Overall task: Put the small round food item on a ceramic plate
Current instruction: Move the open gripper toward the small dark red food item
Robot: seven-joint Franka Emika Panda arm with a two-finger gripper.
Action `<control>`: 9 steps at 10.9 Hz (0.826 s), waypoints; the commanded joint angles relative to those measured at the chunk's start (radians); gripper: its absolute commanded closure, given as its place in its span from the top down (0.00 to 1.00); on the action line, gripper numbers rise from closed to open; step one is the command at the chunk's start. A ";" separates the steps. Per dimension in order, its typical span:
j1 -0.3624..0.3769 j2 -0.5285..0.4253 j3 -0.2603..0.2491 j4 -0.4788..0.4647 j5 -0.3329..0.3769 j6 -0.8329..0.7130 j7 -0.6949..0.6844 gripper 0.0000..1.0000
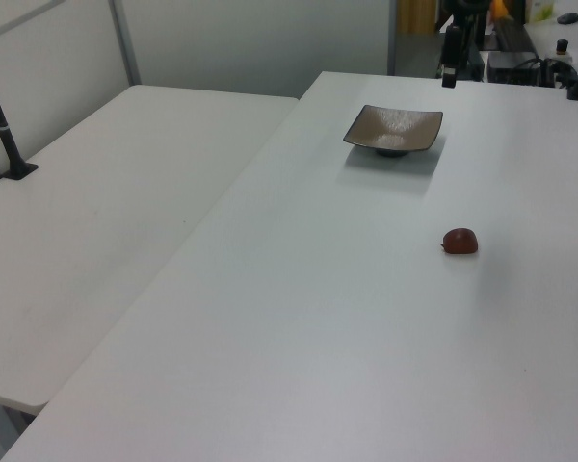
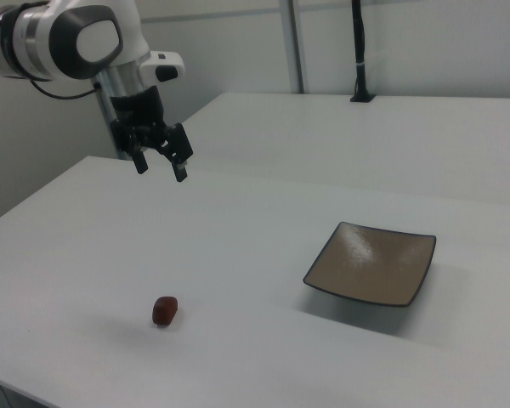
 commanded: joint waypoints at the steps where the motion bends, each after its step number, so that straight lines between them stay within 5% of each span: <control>1: 0.026 0.009 -0.022 -0.021 0.017 0.046 -0.020 1.00; 7: 0.029 0.024 -0.022 -0.028 0.014 0.079 -0.021 1.00; 9: 0.023 0.039 -0.022 -0.056 0.001 0.119 -0.143 1.00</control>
